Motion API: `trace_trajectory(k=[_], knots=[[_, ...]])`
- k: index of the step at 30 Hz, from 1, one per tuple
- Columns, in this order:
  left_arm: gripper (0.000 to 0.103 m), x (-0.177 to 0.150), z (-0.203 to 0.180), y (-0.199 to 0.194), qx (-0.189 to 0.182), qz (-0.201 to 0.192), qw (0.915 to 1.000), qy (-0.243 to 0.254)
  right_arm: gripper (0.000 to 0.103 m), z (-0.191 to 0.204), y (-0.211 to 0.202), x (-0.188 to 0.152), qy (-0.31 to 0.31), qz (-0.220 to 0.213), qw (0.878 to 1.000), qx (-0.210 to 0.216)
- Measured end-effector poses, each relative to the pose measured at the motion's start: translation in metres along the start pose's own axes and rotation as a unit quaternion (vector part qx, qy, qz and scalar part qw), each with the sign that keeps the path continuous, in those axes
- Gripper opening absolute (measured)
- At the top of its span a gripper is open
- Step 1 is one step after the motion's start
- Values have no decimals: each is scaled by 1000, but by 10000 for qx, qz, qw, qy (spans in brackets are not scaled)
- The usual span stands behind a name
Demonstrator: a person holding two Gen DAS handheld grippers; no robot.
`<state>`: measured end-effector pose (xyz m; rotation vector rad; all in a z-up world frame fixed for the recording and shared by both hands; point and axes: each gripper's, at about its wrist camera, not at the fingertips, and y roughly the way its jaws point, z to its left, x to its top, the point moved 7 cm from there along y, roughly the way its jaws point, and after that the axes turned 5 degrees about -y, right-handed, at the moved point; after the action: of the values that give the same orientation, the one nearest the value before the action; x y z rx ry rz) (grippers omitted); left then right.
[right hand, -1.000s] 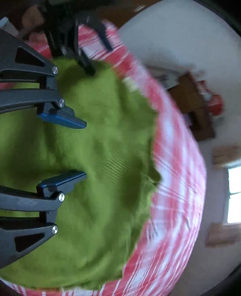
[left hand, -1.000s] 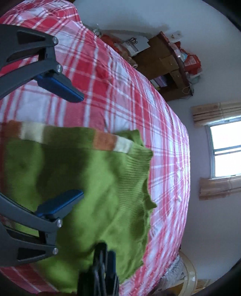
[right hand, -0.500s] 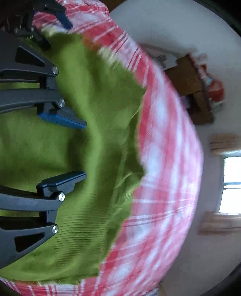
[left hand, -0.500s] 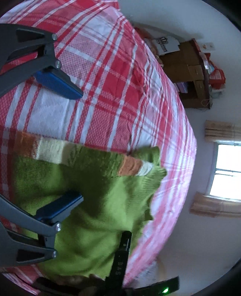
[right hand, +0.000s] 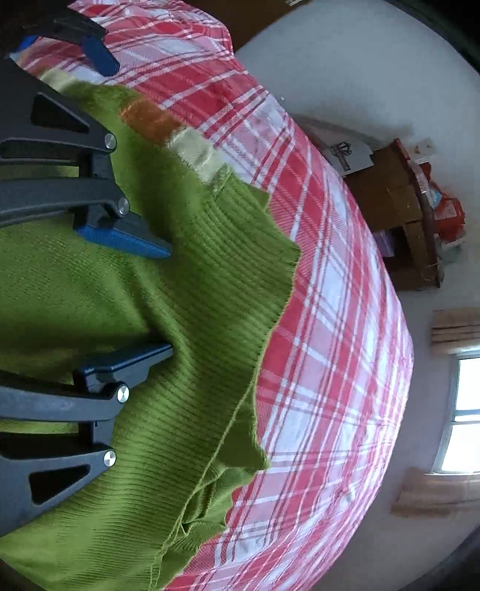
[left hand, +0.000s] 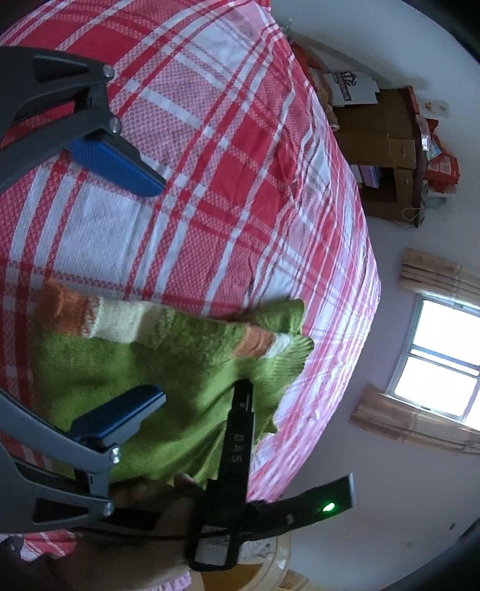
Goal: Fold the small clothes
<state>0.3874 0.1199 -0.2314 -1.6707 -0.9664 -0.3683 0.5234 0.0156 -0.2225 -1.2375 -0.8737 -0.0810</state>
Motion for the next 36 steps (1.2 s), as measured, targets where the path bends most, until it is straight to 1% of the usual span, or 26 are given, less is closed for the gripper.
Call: trace_trajectory(k=[2,3,5,9,11,14,15,17,19,22,25,28,32,34,36], knots=[[103,1,3,-2,-139,-22,9998,-101,49,-1,-15,-9,185,-136,9996,187],[103,1,5,-4,-247,-52,9995,-178,49,-2,-27,-14,233,-253,9992,206],[103,2,8,-7,-399,-106,9987,-288,49,-1,-52,-25,197,-503,9985,128],[103,4,12,-9,-617,-98,9970,-456,50,8,-95,-59,9,-760,9971,45],[103,5,11,-10,-642,-7,9969,-447,50,20,-115,-81,-268,-844,9961,-5],[103,7,6,-11,-483,203,9986,-101,51,41,-134,-110,-835,-915,9922,-146],[103,10,6,-13,-399,214,9990,5,56,48,-139,-119,-1045,-954,9896,-245],[103,20,8,-20,-378,195,9991,37,60,62,-141,-134,-1397,-1037,9839,-409],[103,35,11,-24,-399,228,9989,-34,60,78,-140,-143,-1735,-1086,9775,-508],[103,49,8,-19,-413,414,9983,60,60,99,-133,-145,-2119,-1068,9694,-631],[103,52,6,-7,-181,525,9980,294,60,117,-128,-142,-2278,-1116,9652,-635],[103,47,3,11,136,662,9956,645,60,129,-119,-141,-2424,-1050,9619,-702],[103,46,-3,26,214,795,9931,831,60,142,-109,-134,-2670,-1040,9533,-955],[103,51,-6,33,212,820,9928,844,60,146,-107,-126,-2669,-1078,9532,-926],[103,56,-10,37,218,822,9924,892,60,149,-102,-119,-2598,-1033,9570,-773]])
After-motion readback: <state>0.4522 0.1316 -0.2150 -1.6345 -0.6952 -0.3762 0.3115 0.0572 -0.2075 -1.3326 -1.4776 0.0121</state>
